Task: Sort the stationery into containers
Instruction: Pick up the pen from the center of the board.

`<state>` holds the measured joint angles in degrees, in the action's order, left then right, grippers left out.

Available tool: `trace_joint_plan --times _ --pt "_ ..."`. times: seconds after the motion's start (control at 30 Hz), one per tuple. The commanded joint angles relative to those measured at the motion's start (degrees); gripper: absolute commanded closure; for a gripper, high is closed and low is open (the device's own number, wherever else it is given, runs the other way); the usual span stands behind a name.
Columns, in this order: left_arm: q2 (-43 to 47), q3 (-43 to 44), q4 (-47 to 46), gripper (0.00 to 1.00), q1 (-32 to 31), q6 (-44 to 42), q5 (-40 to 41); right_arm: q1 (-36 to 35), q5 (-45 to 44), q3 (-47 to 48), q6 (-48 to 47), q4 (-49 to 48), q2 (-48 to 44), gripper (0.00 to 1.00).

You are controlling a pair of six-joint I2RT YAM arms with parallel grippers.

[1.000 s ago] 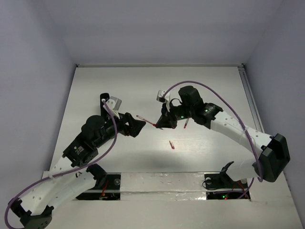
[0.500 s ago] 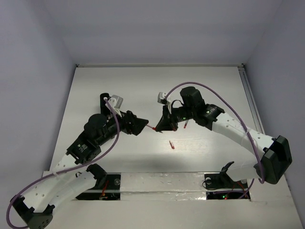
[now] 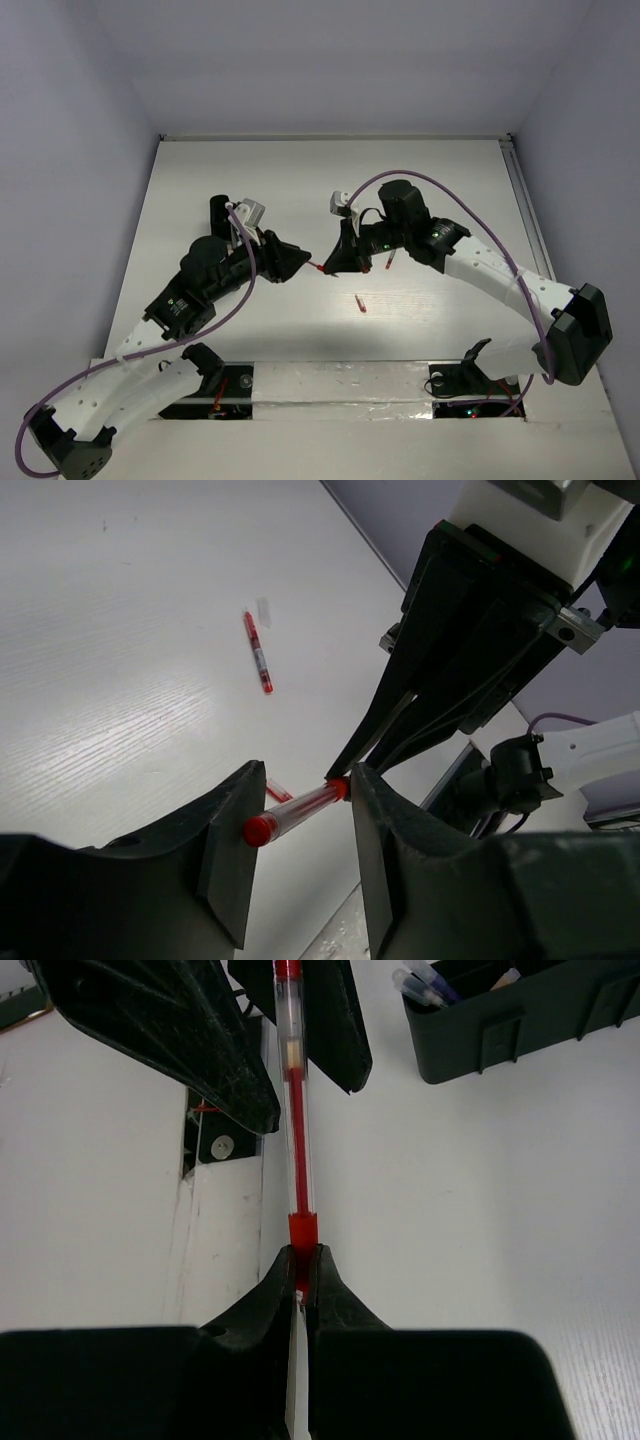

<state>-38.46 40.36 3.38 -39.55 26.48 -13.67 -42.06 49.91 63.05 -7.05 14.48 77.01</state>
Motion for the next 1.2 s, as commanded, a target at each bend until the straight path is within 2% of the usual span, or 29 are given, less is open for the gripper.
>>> trace_joint_plan --times 0.0,0.13,0.17,0.23,0.37,0.5,0.6,0.63,0.73,0.83,0.9,0.97,1.0,1.03,1.07,1.13,1.17 --pt "0.3 -0.3 -5.0 0.66 0.2 0.3 -3.7 -0.3 0.1 0.3 0.7 -4.3 0.1 1.00" --pt "0.8 -0.2 -4.9 0.77 0.2 0.0 -3.8 -0.3 -0.4 0.1 1.3 -5.8 0.0 1.00" --pt "1.1 -0.3 -5.0 0.87 0.2 -0.1 -3.7 -0.3 -0.3 0.0 1.5 -6.0 0.0 1.00" --pt "1.4 -0.1 -4.6 0.98 0.2 -0.1 -3.0 -0.3 -0.9 -0.3 1.7 -6.6 -0.2 1.00" --pt "2.9 -0.1 -4.3 1.00 0.2 -0.4 -1.4 -0.3 -2.7 -1.1 2.6 -7.7 -0.5 1.00" --pt "5.8 -0.1 -3.6 1.00 0.2 -0.6 5.2 -0.3 -10.2 -2.2 5.7 -10.6 -1.5 0.99" --pt "9.0 -0.1 -2.2 1.00 0.2 -0.6 11.4 -0.3 -17.2 -4.3 10.6 -15.9 -3.4 0.87" --pt "9.7 -0.2 -2.1 1.00 0.2 -0.5 12.8 -0.3 -18.7 -5.0 11.7 -17.5 -3.7 0.76" --pt "12.9 -1.3 -2.8 1.00 0.2 0.4 19.5 -0.3 -25.0 -5.4 16.4 -19.1 -4.6 0.53" --pt "15.5 -4.4 -5.5 1.00 0.2 3.7 25.8 -0.3 -26.4 -3.9 19.4 -17.1 -3.9 0.41" --pt "17.4 -8.2 -8.6 1.00 0.2 6.0 29.3 -0.3 -27.2 -3.5 23.2 -17.7 -3.8 0.37" --pt "19.5 -11.3 -11.9 1.00 0.2 9.1 31.2 -0.3 -25.8 -5.6 27.7 -24.6 -4.2 0.32" --pt "20.2 -14.4 -15.1 1.00 0.2 10.0 33.2 -0.3 -23.0 -8.4 33.6 -28.2 -4.2 0.30" --pt "20.6 -15.9 -16.9 1.00 0.2 10.8 34.1 -0.3 -21.5 -10.3 37.4 -37.2 -4.0 0.27" --pt "21.4 -18.4 -20.5 1.00 0.2 11.9 35.4 -0.3 -20.6 -12.4 45.5 -42.6 -3.2 0.25" --pt "21.8 -20.0 -23.5 1.00 0.2 12.8 35.8 -1.6 -19.4 -17.2 52.4 -57.3 -1.7 0.23" --pt "21.7 -20.5 -24.6 1.00 0.2 13.6 35.8 -2.2 -19.7 -17.8 56.8 -59.9 -0.1 0.23"
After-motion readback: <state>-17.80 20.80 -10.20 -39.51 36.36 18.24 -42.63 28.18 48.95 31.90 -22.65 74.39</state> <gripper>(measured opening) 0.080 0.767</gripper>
